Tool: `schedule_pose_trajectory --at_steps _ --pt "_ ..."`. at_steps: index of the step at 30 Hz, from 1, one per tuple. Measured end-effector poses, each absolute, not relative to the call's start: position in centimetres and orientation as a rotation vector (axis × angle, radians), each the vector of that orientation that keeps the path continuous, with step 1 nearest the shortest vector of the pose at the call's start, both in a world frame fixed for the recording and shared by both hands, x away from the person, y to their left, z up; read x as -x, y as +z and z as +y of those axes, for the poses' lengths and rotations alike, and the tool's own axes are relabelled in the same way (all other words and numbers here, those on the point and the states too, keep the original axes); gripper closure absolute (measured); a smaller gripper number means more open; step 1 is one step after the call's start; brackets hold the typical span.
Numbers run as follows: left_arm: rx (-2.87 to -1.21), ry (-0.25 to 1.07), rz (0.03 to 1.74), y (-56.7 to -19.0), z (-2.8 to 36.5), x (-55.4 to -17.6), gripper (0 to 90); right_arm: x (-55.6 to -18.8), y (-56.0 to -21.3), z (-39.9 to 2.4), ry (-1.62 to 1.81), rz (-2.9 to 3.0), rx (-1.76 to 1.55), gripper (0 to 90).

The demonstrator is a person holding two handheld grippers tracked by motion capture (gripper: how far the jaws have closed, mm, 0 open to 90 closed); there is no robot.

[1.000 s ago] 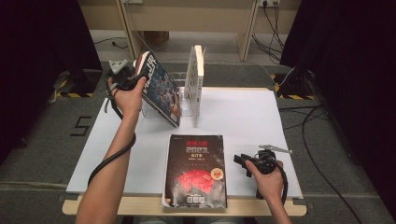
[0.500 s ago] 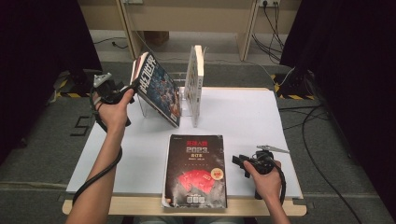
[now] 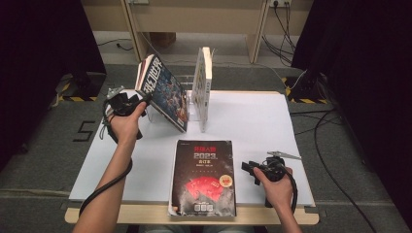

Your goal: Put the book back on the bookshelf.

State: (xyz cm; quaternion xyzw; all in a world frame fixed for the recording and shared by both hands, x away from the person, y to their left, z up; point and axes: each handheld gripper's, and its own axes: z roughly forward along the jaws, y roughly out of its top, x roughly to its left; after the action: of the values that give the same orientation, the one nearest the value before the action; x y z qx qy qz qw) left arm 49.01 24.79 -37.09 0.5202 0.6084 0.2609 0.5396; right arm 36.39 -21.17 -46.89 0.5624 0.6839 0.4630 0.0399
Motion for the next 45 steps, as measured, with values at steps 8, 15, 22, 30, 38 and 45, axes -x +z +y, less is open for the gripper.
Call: schedule_pose_trajectory --at_steps 8,15,22,30,38,45 --pt "-1.23 0.592 1.477 -37.4 23.5 -51.2 40.2 -36.4 -47.0 -21.4 1.421 2.094 -1.732 59.0" --pt "-1.233 0.6 1.498 -36.5 22.2 -53.1 70.8 -36.4 -47.1 -21.5 1.429 2.092 -1.744 58.9" --pt "-1.325 0.662 1.447 -34.3 21.1 -54.7 75.8 -36.5 -47.4 -21.9 1.435 2.09 -1.757 58.9" --pt "-1.369 0.931 1.23 -32.1 18.2 -54.4 75.6 -36.5 -47.5 -22.1 1.445 2.076 -1.75 59.1" --pt "-1.381 0.856 1.255 -35.1 18.2 -52.7 73.2 -36.3 -47.4 -22.0 1.437 2.083 -1.742 59.1" --pt "-1.365 0.782 1.296 -35.5 18.3 -52.8 58.7 -36.4 -47.5 -21.5 1.432 2.098 -1.746 58.5"
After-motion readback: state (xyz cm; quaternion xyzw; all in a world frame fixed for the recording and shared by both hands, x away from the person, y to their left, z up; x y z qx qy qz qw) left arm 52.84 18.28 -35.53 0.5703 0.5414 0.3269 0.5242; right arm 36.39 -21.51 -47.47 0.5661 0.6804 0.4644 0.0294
